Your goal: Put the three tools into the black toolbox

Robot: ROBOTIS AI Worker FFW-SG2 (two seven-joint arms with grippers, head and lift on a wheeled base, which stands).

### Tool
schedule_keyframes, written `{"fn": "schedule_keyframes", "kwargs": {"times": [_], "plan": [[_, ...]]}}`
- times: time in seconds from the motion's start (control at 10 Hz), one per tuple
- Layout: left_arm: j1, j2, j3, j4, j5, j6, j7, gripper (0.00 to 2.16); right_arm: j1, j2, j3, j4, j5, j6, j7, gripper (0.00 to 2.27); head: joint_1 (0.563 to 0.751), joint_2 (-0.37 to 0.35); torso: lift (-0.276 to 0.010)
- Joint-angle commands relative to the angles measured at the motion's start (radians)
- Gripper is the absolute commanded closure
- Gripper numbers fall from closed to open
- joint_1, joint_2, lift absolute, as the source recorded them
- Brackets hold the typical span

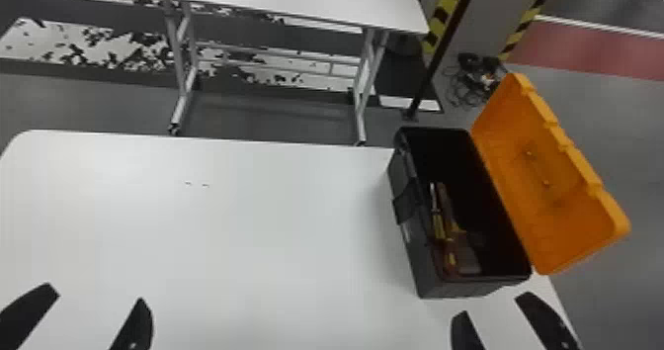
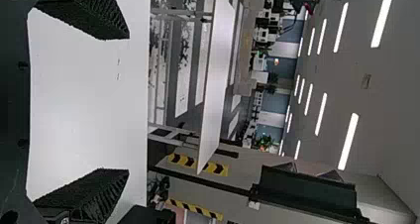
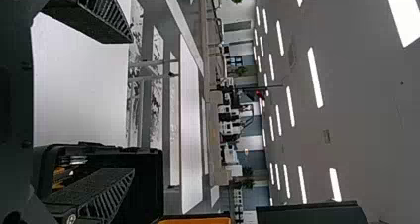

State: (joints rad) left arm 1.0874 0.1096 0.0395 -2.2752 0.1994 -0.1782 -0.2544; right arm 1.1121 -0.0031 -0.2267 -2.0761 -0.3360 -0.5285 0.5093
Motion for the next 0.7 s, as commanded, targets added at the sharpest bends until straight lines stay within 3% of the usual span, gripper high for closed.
{"fn": "schedule_keyframes", "kwargs": {"times": [0.0, 0.6], "plan": [[-0.007, -0.002, 0.0, 0.003, 0.0, 0.024, 0.0, 0.04, 0.0, 0.004, 0.009, -0.002, 0.0, 0.009, 0.0, 0.09, 0.695, -0.186, -0.051], [-0.012, -0.005, -0.003, -0.001, -0.017, 0.03, -0.008, 0.04, 0.02, 0.004, 0.021, -0.016, -0.023, -0.034, 0.0, 0.1, 0.695, -0.174, -0.051]]}}
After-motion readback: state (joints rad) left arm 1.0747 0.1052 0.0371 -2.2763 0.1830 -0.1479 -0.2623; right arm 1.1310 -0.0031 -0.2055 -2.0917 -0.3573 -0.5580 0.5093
